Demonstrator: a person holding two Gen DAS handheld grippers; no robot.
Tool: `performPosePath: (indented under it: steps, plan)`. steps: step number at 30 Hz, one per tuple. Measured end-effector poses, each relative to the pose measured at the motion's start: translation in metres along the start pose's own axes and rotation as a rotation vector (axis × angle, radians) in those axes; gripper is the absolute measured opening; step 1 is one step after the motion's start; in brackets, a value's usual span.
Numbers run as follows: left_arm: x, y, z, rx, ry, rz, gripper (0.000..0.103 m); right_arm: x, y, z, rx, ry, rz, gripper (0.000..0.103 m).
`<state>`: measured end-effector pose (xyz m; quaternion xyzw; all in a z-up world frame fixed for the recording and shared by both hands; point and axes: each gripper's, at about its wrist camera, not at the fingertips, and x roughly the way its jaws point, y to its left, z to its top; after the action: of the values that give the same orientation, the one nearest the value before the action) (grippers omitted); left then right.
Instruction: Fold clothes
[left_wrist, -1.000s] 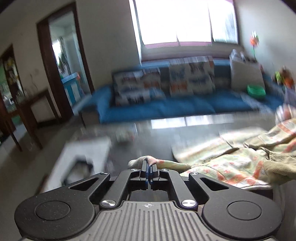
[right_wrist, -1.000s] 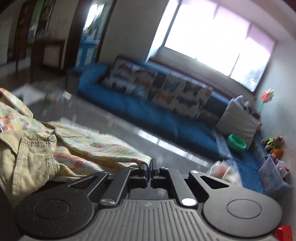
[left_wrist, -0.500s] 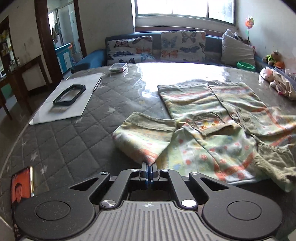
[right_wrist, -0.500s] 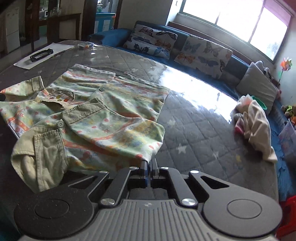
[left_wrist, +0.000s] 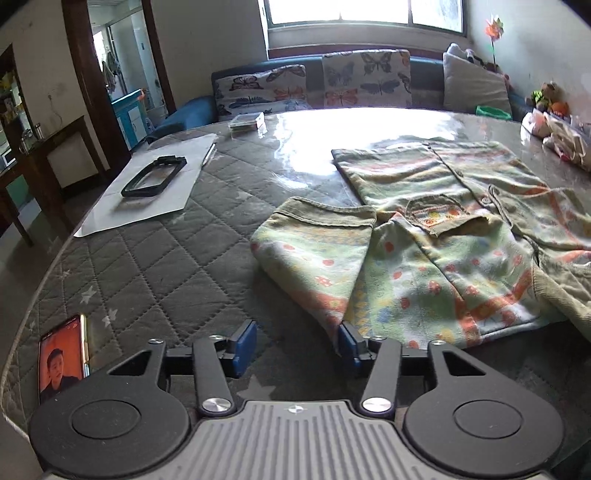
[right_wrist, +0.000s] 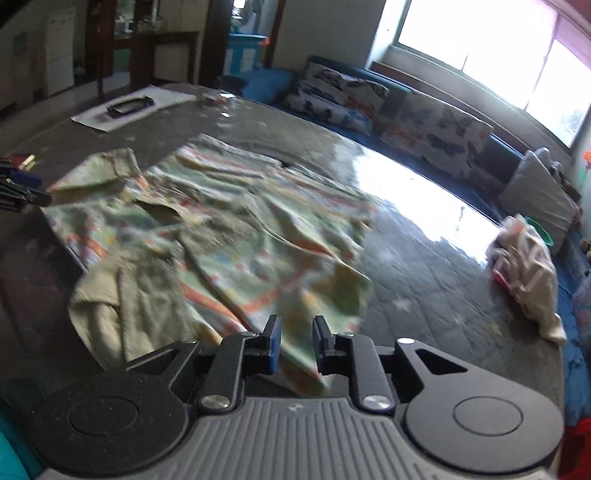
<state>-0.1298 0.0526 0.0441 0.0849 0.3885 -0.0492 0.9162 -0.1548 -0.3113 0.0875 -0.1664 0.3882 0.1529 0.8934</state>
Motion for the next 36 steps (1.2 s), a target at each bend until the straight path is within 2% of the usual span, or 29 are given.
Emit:
performPosePath:
  steps: [7, 11, 17, 19, 20, 25, 29, 31, 33, 36]
  plan:
    - [-0.013, 0.009, -0.003, -0.015, -0.036, 0.011, 0.068, 0.054, 0.032, 0.029, 0.029, -0.012, 0.128, 0.017]
    - [-0.02, 0.01, -0.003, -0.027, -0.059, 0.007, 0.072, 0.081, 0.045, 0.035, 0.005, 0.016, 0.151, 0.018]
    - [-0.029, 0.002, 0.002, -0.032, -0.105, -0.033, 0.08, 0.1, 0.044, 0.031, 0.042, 0.017, 0.142, 0.018]
    - [-0.03, -0.005, 0.005, -0.018, -0.115, -0.048, 0.081, 0.099, 0.042, 0.031, 0.053, 0.005, 0.137, 0.006]
    - [-0.03, -0.009, 0.007, -0.013, -0.119, -0.058, 0.082, 0.096, 0.04, 0.03, 0.061, -0.008, 0.126, 0.003]
    - [-0.026, -0.034, 0.019, 0.001, -0.138, -0.119, 0.083, 0.074, 0.023, 0.027, 0.099, -0.082, 0.056, 0.001]
    - [-0.019, -0.06, 0.03, 0.025, -0.149, -0.179, 0.084, 0.044, -0.016, 0.02, 0.192, -0.151, -0.038, 0.001]
    - [-0.016, -0.076, 0.036, 0.049, -0.157, -0.203, 0.084, 0.034, -0.035, 0.014, 0.236, -0.149, -0.068, 0.001]
    - [-0.014, -0.09, 0.039, 0.066, -0.162, -0.236, 0.084, 0.033, -0.043, 0.009, 0.251, -0.12, -0.042, 0.004]
    - [-0.01, -0.11, 0.042, 0.084, -0.165, -0.284, 0.083, 0.039, -0.033, 0.004, 0.226, -0.09, 0.018, 0.009]
